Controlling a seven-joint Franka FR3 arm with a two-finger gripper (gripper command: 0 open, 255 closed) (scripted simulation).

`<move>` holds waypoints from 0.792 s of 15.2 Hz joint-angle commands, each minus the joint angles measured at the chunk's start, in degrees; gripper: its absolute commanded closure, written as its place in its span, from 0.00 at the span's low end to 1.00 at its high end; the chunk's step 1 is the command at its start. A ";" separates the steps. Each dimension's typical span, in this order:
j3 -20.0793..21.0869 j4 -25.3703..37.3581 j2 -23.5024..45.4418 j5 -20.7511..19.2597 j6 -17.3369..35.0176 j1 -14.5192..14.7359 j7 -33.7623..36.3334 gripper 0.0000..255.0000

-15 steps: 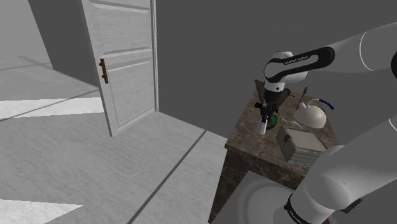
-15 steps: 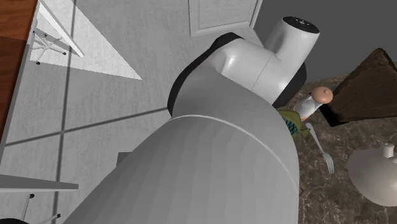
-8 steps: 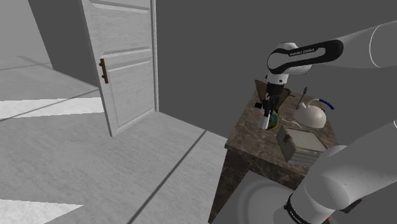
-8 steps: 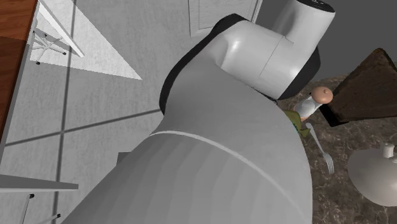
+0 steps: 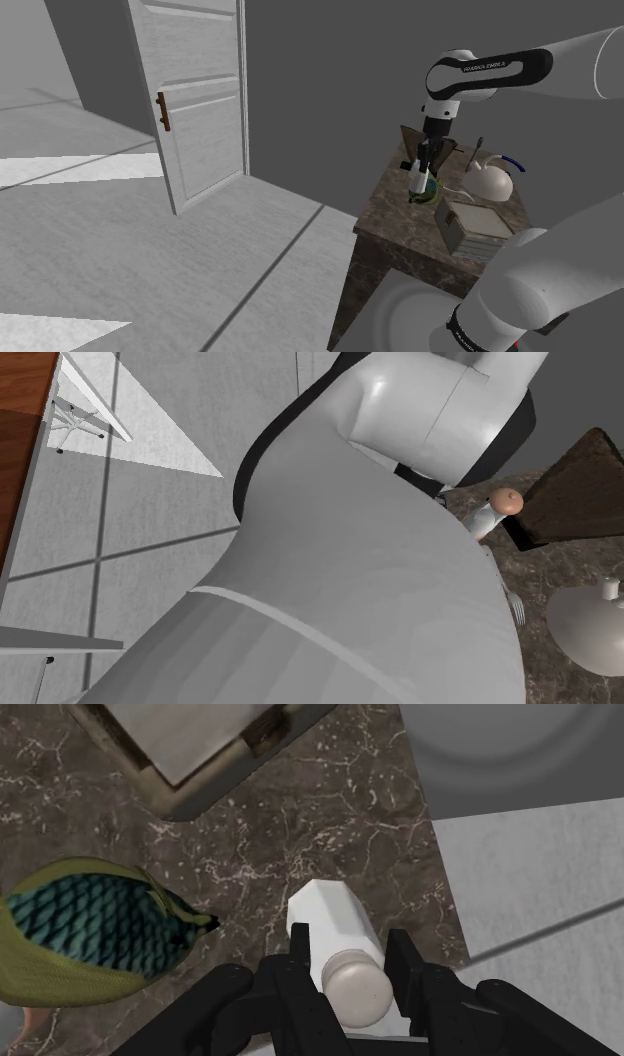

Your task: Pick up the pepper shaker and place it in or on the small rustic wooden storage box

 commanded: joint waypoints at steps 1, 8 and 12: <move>0.23 1.33 -0.18 0.09 -1.53 0.05 0.02 1.00; 0.47 4.68 -1.83 -0.48 -6.37 -0.43 -0.70 1.00; -1.12 2.76 -7.02 -3.90 -8.98 -3.15 -3.83 1.00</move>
